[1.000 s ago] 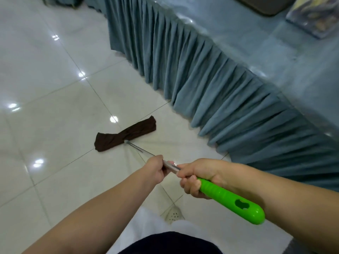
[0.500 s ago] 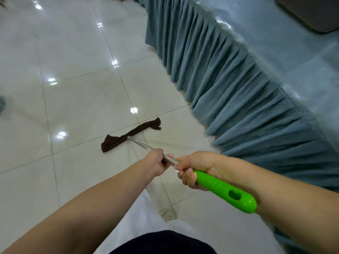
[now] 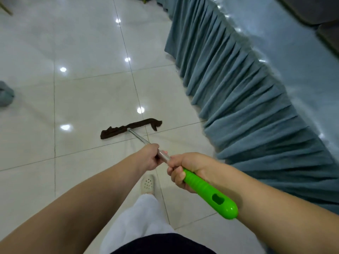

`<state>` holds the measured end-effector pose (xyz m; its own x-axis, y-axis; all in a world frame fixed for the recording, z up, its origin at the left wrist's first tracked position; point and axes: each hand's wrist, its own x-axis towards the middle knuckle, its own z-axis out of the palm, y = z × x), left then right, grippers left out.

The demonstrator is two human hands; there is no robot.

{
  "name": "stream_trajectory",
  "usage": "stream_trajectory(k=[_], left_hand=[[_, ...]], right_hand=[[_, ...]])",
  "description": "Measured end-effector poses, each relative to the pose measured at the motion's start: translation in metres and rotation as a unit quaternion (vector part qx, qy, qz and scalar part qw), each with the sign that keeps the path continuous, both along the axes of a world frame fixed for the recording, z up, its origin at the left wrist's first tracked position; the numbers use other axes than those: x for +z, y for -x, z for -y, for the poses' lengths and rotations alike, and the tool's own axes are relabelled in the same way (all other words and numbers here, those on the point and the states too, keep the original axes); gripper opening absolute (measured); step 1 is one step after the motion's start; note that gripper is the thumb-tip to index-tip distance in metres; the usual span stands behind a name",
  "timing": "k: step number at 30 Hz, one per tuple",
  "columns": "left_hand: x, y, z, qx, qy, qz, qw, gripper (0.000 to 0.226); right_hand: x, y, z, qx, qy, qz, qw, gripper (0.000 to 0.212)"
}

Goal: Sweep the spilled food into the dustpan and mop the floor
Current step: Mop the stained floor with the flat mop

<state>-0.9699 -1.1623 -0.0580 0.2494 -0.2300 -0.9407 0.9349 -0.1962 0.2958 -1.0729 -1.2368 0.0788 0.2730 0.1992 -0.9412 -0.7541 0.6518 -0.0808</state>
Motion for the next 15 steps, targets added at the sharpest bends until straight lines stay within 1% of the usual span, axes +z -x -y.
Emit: stream_trajectory(k=[6,11,15], left_hand=[[0.001,-0.11,0.004,0.026,0.0,-0.009,1.0,0.021],[0.004,-0.187,0.016,0.054,0.007,-0.012,0.998,0.018],[0.005,-0.225,0.024,0.072,0.027,-0.005,0.997,0.014]], right_hand=[[-0.004,-0.113,-0.003,0.027,0.055,0.018,0.998,0.03],[-0.002,-0.197,0.008,0.061,0.075,0.019,0.995,0.029],[0.001,-0.241,0.017,0.089,0.091,0.019,0.992,0.025]])
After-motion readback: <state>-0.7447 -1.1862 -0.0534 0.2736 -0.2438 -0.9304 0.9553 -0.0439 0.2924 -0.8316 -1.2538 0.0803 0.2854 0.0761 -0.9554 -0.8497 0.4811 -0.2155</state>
